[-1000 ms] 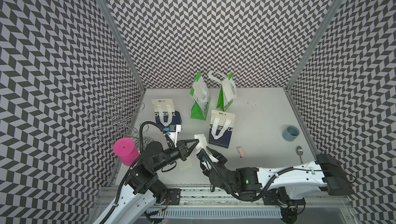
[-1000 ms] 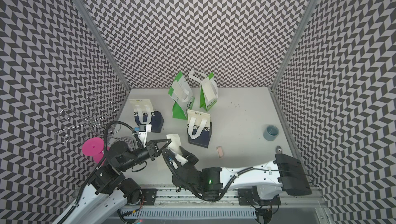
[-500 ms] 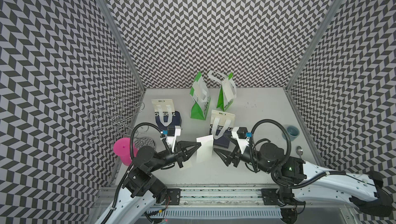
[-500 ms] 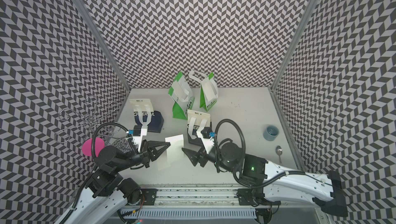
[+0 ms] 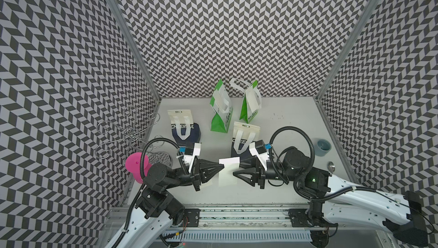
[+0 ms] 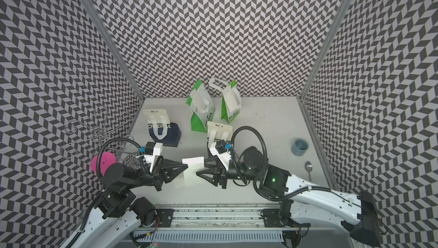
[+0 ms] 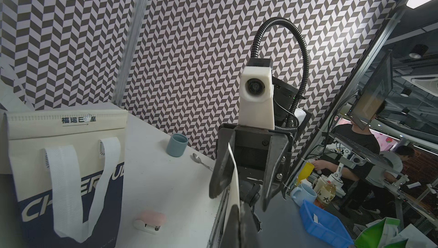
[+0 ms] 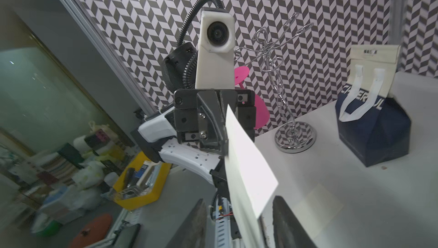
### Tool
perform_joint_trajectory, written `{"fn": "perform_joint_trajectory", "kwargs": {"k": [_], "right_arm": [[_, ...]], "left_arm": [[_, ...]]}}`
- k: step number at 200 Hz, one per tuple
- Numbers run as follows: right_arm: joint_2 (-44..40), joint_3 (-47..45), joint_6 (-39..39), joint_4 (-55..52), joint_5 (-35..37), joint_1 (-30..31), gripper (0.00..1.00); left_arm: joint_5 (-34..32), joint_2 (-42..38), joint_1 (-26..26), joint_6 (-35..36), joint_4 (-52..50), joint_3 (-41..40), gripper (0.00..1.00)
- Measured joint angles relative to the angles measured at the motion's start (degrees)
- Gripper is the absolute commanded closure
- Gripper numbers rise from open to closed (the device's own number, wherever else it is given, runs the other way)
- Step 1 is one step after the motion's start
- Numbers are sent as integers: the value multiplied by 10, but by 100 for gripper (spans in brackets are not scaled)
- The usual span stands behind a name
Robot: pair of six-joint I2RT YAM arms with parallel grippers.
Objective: Staple the receipts to the bags
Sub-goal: Pick up the receipt from the center of the board, then hold the receipt from the takeout bag.
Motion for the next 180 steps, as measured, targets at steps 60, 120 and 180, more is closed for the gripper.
{"fn": "perform_joint_trajectory", "kwargs": {"k": [60, 120, 180], "right_arm": [[7, 7, 4, -4, 31, -4, 100], [-49, 48, -2, -116, 129, -126, 100], [-7, 63, -3, -135, 132, -145, 100]], "left_arm": [[-21, 16, 0, 1, -2, 0, 35], [-141, 122, 48, 25, -26, 68, 20], [-80, 361, 140, 2, 128, 111, 20]]}}
